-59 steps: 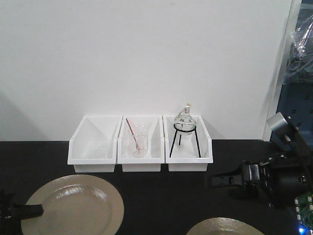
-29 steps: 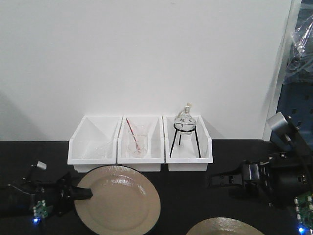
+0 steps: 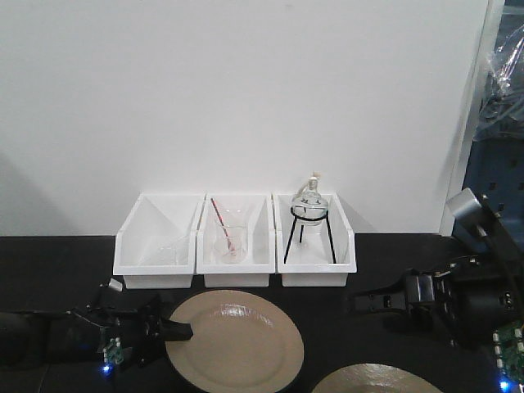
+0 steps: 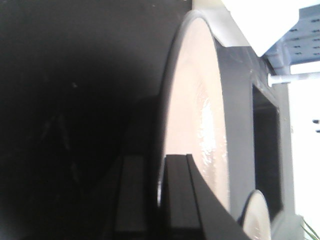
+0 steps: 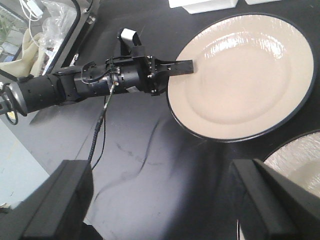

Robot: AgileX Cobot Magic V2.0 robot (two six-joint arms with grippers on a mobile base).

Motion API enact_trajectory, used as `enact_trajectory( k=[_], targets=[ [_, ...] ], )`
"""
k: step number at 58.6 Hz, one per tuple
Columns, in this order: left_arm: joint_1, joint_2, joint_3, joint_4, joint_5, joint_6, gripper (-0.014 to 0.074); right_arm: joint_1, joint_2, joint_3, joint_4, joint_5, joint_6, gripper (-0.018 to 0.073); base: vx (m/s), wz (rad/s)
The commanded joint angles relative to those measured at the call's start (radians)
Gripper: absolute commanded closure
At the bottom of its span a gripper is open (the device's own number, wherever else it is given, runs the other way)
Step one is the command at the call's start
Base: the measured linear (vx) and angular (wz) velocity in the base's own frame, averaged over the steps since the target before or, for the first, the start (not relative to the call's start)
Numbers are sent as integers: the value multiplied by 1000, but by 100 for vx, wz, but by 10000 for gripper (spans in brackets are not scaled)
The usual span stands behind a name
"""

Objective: Arrange circular plates on left workspace
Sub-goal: 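Lift the tan plate with the left gripper and move it toward the bench center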

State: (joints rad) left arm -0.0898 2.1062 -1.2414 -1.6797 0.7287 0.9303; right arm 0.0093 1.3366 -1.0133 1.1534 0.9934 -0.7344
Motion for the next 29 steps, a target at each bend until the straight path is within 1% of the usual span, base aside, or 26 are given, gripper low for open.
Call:
enact_trajectory(
  k=[1,7,12,17,20,24,29],
  targets=[
    [-9,-59,-33,-107,6,14,547,-5,-25,-33,61,8,-3,-34,0,0],
    [-9,-59,-33,-107,0,69,459,-5,-25,-33,61,12,-3,-34,0,0],
    [-9,-59,-33,-107,1,114,343,-5,-25,-33,61,12,-3,-34,0,0],
    [-9,-60,-33,-81,-3,124,241,-5,-25,-33,61,12,-3,-34,0,0],
    [-9,-60,-33,-46,-17,124,183,-5,-25,-33,61,12,-3,-34,0,0],
    [-8,-60,-33,22,-46,124,117,-5,-25,-33,61,12,-4,-34,0,0],
    [-4,-60,-33,113,-88,124,70,-5,-25,-33,60,12,-4,-34,0,0]
  ],
)
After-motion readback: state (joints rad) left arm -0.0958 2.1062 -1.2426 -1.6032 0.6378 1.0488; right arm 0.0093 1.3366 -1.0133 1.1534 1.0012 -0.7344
